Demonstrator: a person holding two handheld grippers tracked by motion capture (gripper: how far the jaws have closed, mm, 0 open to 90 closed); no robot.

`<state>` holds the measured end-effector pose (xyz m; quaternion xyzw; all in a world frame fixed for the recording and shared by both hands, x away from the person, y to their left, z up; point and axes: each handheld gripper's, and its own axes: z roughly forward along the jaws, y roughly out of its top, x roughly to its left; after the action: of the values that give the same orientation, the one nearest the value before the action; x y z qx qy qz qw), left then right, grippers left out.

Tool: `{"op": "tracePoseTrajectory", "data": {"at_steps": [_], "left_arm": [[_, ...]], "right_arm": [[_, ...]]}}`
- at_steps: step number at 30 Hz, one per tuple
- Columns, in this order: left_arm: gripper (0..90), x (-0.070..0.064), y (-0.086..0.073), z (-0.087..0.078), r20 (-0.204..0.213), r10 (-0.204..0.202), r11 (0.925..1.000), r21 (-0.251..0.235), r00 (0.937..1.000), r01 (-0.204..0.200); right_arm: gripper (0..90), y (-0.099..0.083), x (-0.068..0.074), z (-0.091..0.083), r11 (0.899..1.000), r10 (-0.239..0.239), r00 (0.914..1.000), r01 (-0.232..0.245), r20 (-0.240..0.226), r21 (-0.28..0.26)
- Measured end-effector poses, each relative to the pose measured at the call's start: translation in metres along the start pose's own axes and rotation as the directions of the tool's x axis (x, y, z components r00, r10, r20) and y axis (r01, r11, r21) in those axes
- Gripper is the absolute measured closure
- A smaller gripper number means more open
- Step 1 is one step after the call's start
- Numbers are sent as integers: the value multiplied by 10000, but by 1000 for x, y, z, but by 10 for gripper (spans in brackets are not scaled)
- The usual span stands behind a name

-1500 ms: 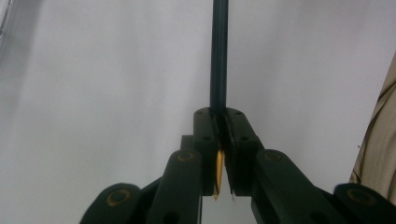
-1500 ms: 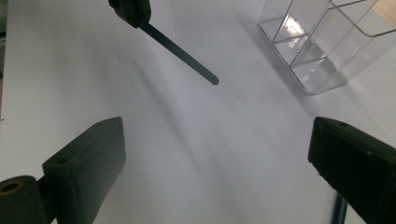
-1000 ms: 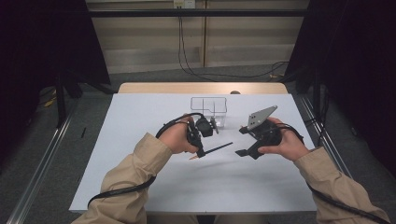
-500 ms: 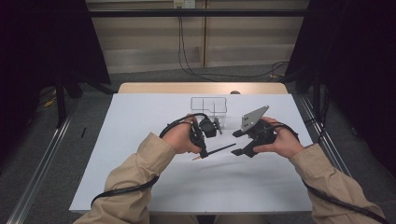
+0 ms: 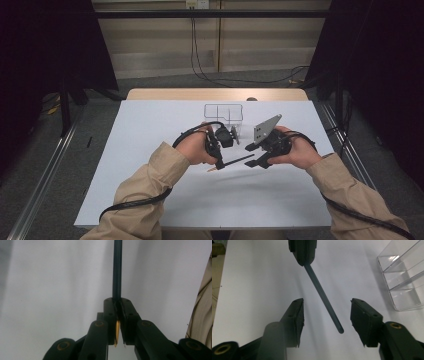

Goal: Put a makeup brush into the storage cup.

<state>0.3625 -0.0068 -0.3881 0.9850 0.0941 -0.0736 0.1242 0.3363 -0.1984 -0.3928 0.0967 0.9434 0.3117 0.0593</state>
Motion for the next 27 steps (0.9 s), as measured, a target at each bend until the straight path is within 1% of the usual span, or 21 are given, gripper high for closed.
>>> {"op": "tracePoseTrajectory", "data": {"at_steps": [2,3,4,5,7,8,9,12,14,15,17,18,23,24,25,27], "left_arm": [[845,-1,0,-1,-54,13,10000,-17,10000,-13],[845,-1,0,-2,-18,36,10000,-39,10000,-36],[845,-2,0,-2,-32,7,10000,-49,10000,-7],[845,-2,0,-3,-53,66,10000,0,10000,-66],[845,-2,0,-4,-17,33,10000,-44,10000,-33],[845,-1,0,-5,-47,10,10000,-44,10000,-10],[845,-2,-1,-5,11,-55,10000,-54,10000,55],[844,-2,-1,-4,76,-17,10000,-66,10000,17],[844,-2,-1,-4,71,-15,10000,-58,10000,16],[843,-1,-1,-4,207,-29,9999,-135,9998,32],[842,-1,-1,-5,230,-68,9998,-165,9997,72],[841,0,-2,-7,333,-82,9997,-222,9994,90],[837,0,-1,-11,570,-85,9993,-360,9983,105],[837,0,-1,-11,592,-129,9988,-474,9982,157],[836,0,-1,-11,592,-129,9988,-474,9982,157],[836,1,0,-13,745,-153,9983,-556,9971,194]], "right_arm": [[485,0,0,2,9999,-23,10000,23,-16,129],[502,0,0,3,9998,-50,10000,50,-6,169],[532,0,0,4,9998,-60,10000,60,0,177],[554,0,0,5,9998,-39,10000,39,-13,171],[566,0,0,6,9999,-67,10000,67,-16,119],[611,2,0,8,9998,-126,9999,127,-44,163],[617,2,0,8,9996,-184,9998,186,-97,222],[662,5,2,11,9979,-464,9989,464,-17,459],[690,5,2,11,9972,-512,9987,512,-7,547],[697,5,2,11,9964,-573,9983,575,-50,620],[705,5,2,11,9958,-621,9980,625,-78,676],[716,3,2,12,9952,-636,9979,641,-90,745],[774,-3,2,14,9963,-444,9989,452,-127,728],[781,-4,2,15,9960,-479,9988,488,-142,742],[781,-4,2,15,9960,-479,9988,488,-142,742],[794,-7,2,17,9949,-464,9986,483,-235,889]]}}
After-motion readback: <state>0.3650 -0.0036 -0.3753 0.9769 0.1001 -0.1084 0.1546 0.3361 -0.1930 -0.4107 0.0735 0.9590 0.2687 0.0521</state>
